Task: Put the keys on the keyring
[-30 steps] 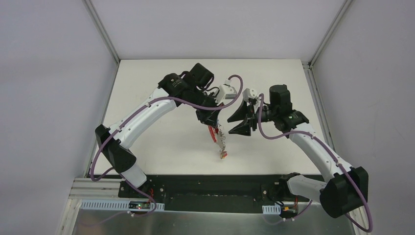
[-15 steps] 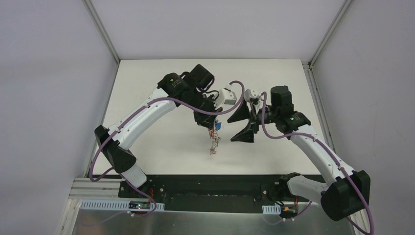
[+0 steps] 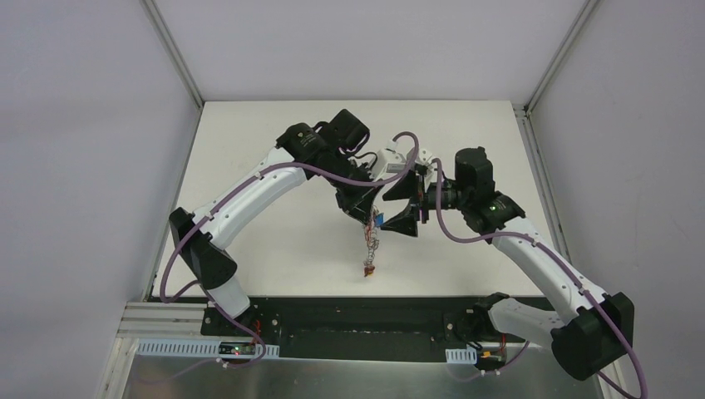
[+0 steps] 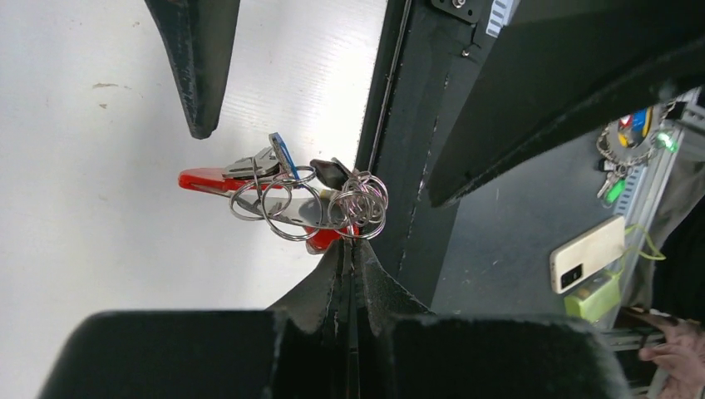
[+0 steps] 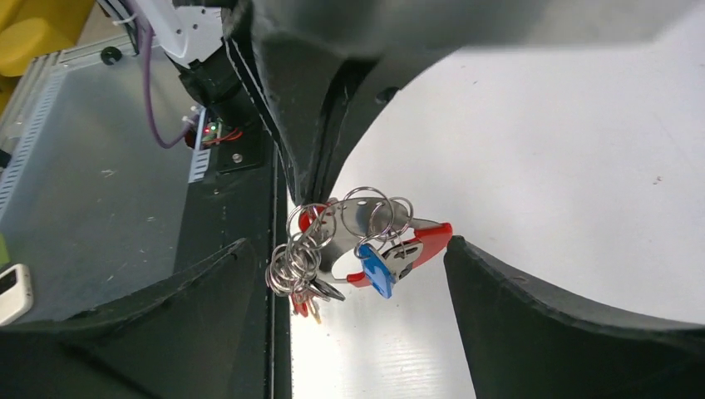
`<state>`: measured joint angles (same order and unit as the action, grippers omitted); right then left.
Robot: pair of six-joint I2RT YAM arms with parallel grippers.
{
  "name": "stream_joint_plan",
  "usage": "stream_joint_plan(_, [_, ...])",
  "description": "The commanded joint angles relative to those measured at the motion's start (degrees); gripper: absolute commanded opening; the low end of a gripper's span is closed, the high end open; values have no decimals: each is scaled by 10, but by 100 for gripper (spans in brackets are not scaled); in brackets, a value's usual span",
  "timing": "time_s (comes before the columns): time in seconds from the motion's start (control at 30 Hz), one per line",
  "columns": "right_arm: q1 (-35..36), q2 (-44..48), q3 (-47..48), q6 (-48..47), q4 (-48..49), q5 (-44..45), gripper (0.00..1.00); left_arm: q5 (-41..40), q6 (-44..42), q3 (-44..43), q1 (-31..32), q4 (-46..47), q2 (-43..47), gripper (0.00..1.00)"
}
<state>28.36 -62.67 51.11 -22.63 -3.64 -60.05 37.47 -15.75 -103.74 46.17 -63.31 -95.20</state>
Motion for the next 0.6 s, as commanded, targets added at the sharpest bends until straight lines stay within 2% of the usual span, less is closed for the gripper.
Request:
stream_joint_plan(0.0, [10, 20, 0, -33, 12, 57, 86, 26, 67, -30, 5, 21, -12, 0])
stream_joint_plan(0.33, [20, 15, -8, -64, 5, 100, 83, 37, 103, -33, 5, 37, -23, 0])
stream_joint_plan(0.57, [20, -1, -4, -34, 25, 129, 68, 56, 85, -27, 5, 30, -17, 0])
